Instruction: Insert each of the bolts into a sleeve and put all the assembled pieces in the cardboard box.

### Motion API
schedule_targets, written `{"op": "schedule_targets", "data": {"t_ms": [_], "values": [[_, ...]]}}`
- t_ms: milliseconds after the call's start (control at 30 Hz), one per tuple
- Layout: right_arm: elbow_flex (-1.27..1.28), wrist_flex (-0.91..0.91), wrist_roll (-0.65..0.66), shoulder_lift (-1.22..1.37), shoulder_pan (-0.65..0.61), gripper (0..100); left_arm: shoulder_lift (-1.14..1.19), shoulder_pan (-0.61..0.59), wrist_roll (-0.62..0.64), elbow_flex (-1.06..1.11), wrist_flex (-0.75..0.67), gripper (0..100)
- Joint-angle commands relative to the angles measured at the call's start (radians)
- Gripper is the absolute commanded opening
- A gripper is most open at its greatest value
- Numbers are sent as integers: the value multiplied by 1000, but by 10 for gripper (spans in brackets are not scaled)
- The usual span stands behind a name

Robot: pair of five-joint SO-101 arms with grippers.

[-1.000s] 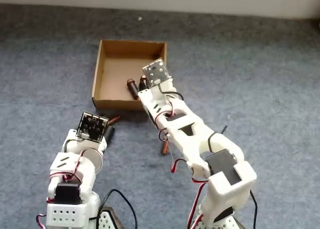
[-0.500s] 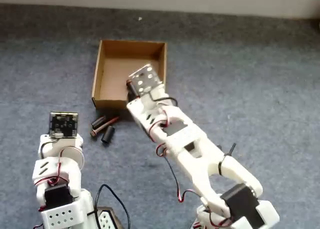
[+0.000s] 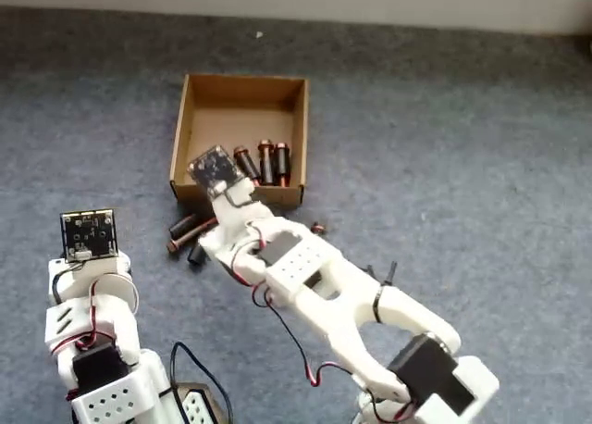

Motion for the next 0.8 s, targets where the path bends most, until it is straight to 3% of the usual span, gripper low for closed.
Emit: {"op": "schedule_targets", "data": {"t_ms": [0, 100, 267, 767], "values": [[-249, 248, -201, 36, -25, 131, -5, -8, -5, -36, -2, 7], [-395, 380, -336, 119, -50, 131, -5, -7, -5, -36, -2, 7], [-552, 452, -473, 268, -90, 131, -5, -7, -5, -35, -2, 7], [-641, 450, -537, 490, -81, 131, -5, -5, -5, -35, -2, 7]]}}
